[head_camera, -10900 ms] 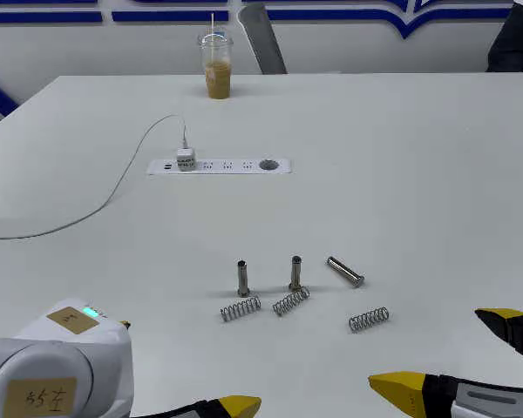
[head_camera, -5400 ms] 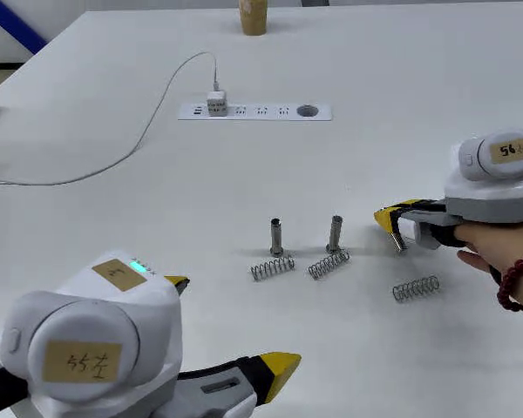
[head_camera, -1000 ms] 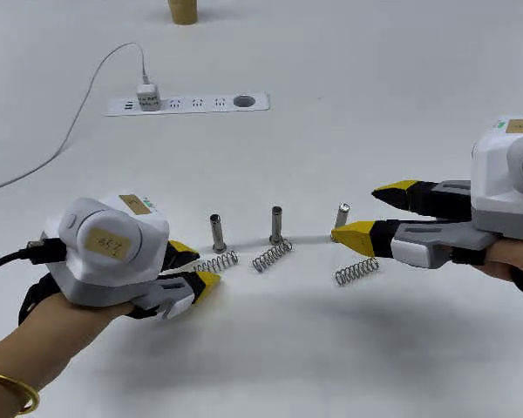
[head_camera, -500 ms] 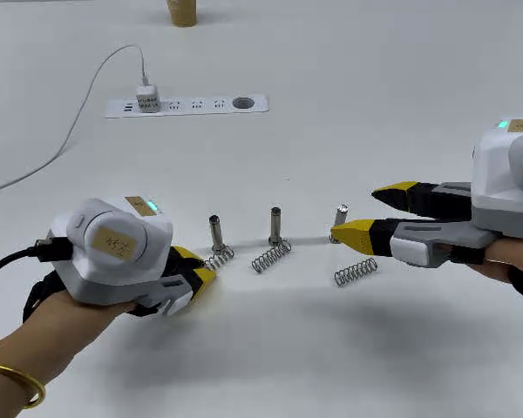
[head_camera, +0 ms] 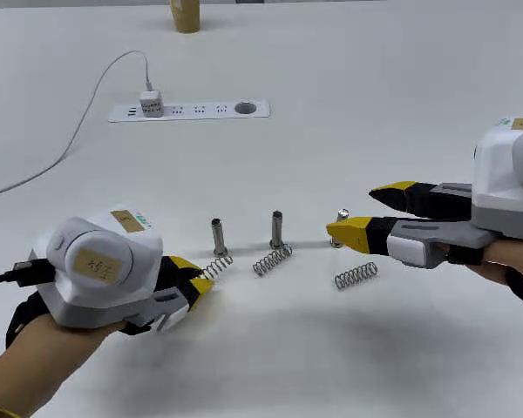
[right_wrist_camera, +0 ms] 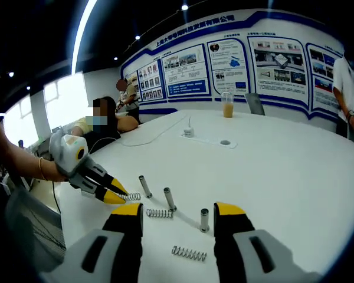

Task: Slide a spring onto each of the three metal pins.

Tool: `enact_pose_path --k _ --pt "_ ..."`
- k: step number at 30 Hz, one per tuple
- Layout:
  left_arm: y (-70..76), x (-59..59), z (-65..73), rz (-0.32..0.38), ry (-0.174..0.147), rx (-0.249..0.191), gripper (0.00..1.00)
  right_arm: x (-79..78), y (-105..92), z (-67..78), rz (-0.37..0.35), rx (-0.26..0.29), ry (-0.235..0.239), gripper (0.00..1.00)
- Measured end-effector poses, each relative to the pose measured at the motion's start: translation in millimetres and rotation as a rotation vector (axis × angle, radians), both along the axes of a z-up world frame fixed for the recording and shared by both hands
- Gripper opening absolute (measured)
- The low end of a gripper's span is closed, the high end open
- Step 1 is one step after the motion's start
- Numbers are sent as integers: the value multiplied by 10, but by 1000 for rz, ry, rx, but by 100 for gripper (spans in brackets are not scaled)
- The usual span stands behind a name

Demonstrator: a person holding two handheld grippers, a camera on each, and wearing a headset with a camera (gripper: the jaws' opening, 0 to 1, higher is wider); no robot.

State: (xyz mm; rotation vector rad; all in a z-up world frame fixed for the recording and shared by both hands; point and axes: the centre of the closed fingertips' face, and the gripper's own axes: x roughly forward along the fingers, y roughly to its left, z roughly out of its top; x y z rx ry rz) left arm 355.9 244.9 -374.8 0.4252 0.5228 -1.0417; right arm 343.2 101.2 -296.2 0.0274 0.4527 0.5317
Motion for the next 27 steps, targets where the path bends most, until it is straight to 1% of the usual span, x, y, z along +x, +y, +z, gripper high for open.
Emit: enact_pose_path --k 1,2,3,5,6,7,8,10,12,13,15,17,18,20,22,23,25,27 --pt "-21 -18 61 9 -9 -31 10 -2 44 28 -8 40 5 49" --pt "-33 -26 106 16 -17 -51 10 -2 77 50 -9 67 5 48" --pt "-62 -39 187 26 -31 -91 10 1 126 86 -17 112 7 48" --pt "-105 -66 292 37 -40 -147 10 -5 202 126 -16 172 14 47" --pt "-137 -88 361 43 -43 -187 10 -5 253 153 -18 214 20 46" --pt "-157 -107 408 46 -44 -210 10 -9 294 170 -13 240 24 45" --pt "-188 -123 473 47 -53 -242 10 -14 350 188 -5 270 29 44" --pt "-222 -150 566 53 -61 -281 10 -15 437 205 4 307 37 43" --pt "-244 -165 633 59 -65 -311 10 -31 527 223 20 346 52 41" --pt "-262 -175 691 62 -67 -337 10 -38 586 240 31 370 60 38" --pt "-277 -180 756 66 -75 -363 10 -32 632 257 29 394 66 36" --pt "-300 -197 831 64 -82 -396 10 -34 696 299 34 443 74 33" --pt "-315 -212 870 61 -82 -415 10 -38 738 323 39 477 85 32" --pt "-332 -234 928 62 -81 -445 10 -35 780 336 40 513 101 31" --pt "-342 -251 962 58 -85 -461 10 -38 806 335 46 517 104 29" --pt "-349 -263 984 56 -83 -471 10 -43 831 334 48 529 113 28" --pt "-376 -289 1024 43 -81 -496 10 -50 864 344 52 557 126 27" --pt "-395 -307 1044 34 -78 -508 10 -50 897 370 52 601 137 25"
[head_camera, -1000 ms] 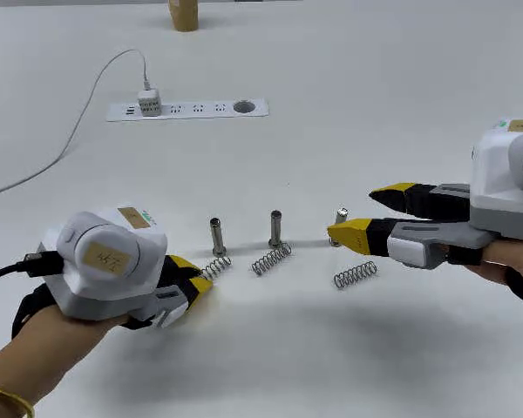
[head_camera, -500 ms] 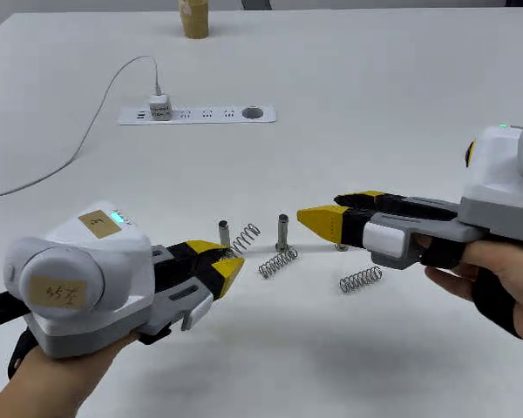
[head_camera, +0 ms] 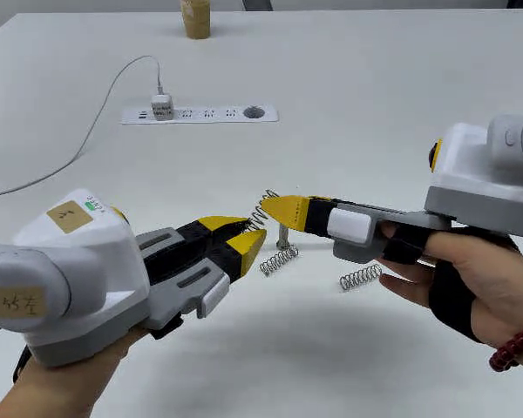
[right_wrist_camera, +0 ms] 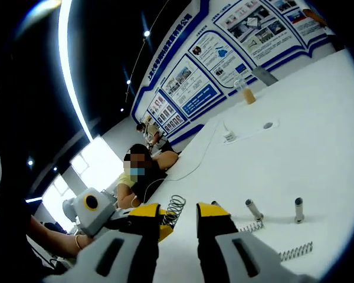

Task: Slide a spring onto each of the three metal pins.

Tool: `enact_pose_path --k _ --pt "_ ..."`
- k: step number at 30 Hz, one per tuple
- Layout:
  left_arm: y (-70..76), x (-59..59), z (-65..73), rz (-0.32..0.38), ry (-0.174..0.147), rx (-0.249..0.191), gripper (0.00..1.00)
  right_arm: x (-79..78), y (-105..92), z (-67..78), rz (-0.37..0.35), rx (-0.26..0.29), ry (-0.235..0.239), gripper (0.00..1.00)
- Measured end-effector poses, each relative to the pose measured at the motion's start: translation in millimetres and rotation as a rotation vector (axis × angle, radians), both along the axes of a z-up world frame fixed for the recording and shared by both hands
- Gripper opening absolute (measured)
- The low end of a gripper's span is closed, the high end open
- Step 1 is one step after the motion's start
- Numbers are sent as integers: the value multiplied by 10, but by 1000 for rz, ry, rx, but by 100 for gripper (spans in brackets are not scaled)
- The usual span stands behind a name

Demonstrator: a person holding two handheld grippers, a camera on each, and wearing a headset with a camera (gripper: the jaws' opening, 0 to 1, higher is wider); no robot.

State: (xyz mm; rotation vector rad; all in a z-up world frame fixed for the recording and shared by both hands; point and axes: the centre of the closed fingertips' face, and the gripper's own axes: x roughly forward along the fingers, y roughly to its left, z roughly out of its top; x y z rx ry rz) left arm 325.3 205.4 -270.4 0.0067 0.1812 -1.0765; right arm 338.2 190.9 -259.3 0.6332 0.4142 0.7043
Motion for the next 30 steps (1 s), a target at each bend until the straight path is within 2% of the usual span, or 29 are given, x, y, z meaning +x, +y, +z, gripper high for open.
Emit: enact_pose_path --k 5,7,10,12,13,14,16,22,24,26,28,30 --pt "-27 -30 18 -7 -2 -2 10 -17 56 7 17 33 12 13" --pt "-18 -25 -8 -1 -8 22 11 -18 83 5 24 35 13 12" --pt "8 -8 -72 18 11 62 11 -12 126 -17 36 14 4 11" --pt "67 16 -158 37 0 137 12 10 141 -23 37 -17 -17 11" --pt "98 8 -223 38 1 189 12 43 134 -40 33 -61 -43 11" --pt "108 2 -245 35 -7 206 13 60 134 -43 34 -84 -63 11" --pt "118 -21 -272 32 -14 214 14 83 156 -65 38 -113 -70 11" --pt "214 -59 -381 46 10 255 22 159 164 -110 38 -183 -112 11" --pt "261 -60 -418 61 7 280 26 197 148 -118 30 -212 -139 11" --pt "300 -75 -458 69 20 299 28 230 142 -126 23 -225 -151 11" --pt "325 -87 -480 76 22 301 32 269 136 -147 16 -239 -154 11" --pt "357 -97 -511 87 37 307 36 309 142 -163 12 -248 -157 11"
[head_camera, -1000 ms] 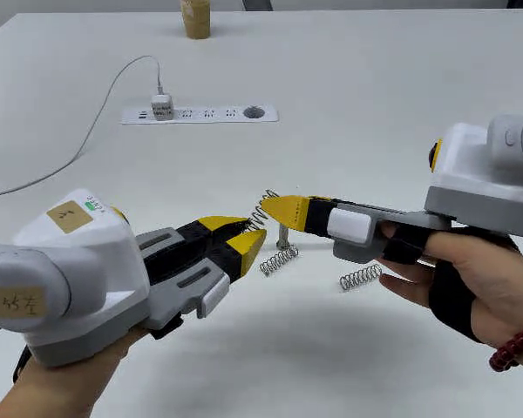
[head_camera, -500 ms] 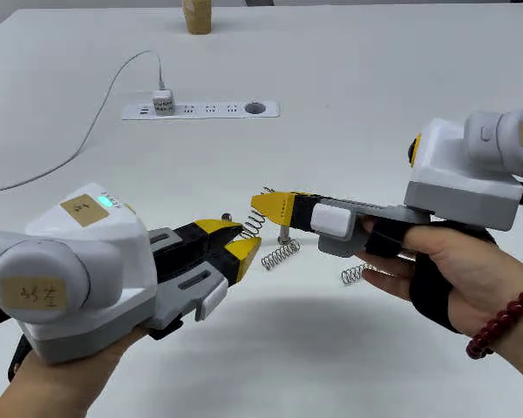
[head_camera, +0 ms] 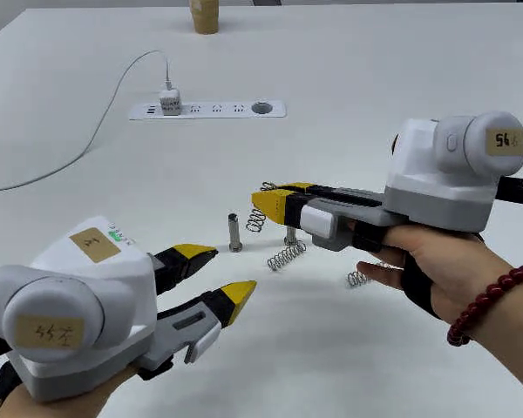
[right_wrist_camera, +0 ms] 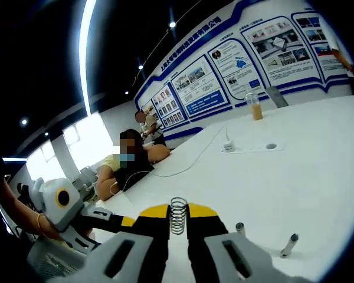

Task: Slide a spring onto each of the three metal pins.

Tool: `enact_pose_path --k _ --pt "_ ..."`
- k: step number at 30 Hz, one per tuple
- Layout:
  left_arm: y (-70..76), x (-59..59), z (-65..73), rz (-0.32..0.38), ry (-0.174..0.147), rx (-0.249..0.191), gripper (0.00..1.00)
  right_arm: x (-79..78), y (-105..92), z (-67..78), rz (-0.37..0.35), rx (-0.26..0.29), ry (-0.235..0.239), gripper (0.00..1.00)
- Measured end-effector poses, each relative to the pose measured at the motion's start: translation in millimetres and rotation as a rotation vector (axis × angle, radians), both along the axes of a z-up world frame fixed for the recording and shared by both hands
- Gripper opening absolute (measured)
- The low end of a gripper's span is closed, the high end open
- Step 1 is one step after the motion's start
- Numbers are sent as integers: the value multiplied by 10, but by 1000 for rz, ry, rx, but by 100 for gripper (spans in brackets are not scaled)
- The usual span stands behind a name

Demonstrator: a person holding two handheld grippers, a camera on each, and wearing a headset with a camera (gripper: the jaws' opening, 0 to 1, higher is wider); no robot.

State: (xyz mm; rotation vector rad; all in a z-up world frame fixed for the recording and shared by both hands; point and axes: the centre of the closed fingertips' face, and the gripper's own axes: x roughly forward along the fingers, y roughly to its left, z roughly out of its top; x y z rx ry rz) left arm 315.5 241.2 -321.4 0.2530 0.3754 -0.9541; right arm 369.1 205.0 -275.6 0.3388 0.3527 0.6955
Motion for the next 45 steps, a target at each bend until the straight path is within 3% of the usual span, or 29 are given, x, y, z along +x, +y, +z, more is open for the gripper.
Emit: enact_pose_path --k 12,17,24,36,45 --pt "53 -18 -55 24 14 17 59 233 67 -74 -8 -87 -64 11" --pt "55 -31 -81 30 30 8 67 309 92 -133 -6 -160 -99 11" --pt "72 -33 -114 41 43 5 76 369 130 -197 -4 -184 -116 11" --pt "84 -36 -140 45 65 -4 82 428 188 -299 8 -219 -123 11" --pt "90 -24 -148 50 66 -7 85 430 223 -388 36 -297 -150 12"
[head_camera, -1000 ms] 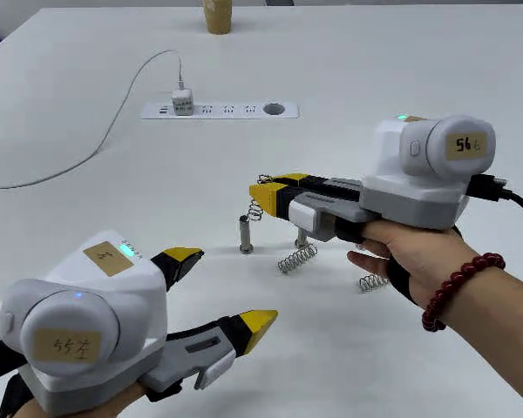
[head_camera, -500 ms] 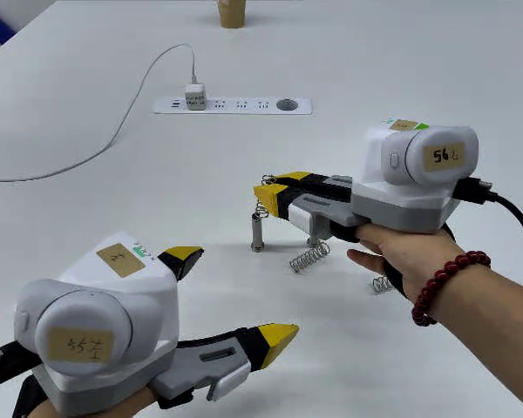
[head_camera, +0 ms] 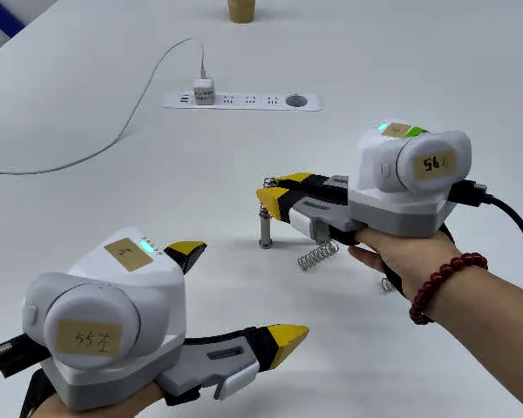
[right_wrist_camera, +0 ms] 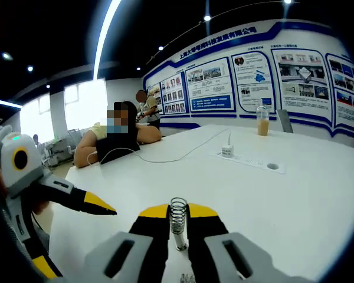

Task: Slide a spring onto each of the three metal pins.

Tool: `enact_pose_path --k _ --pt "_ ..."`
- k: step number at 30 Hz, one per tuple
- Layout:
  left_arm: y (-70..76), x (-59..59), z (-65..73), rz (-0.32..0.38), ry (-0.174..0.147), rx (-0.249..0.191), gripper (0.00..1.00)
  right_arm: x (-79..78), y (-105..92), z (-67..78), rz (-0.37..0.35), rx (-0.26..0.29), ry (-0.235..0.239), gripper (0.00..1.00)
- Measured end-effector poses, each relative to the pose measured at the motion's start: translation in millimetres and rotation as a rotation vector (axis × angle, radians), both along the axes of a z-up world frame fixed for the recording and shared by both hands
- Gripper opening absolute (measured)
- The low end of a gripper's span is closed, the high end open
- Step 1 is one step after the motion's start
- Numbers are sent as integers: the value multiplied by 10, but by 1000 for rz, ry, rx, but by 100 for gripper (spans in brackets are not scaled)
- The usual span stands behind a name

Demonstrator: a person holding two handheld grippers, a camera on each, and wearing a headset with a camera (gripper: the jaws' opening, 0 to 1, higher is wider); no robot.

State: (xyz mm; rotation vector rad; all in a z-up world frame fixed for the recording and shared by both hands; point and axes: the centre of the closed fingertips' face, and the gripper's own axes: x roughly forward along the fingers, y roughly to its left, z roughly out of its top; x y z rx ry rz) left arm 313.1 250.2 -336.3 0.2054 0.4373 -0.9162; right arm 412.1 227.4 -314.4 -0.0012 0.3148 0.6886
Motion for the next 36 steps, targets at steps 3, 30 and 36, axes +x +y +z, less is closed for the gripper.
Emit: enact_pose_path --k 3,30,36 --pt "1 3 2 2 1 -3 86 -5 12 -32 7 -24 -6 12" --pt "53 34 -21 20 18 -6 83 -2 37 -427 11 -145 58 12" --pt "60 36 -32 20 19 -1 82 -1 39 -491 7 -145 76 12"
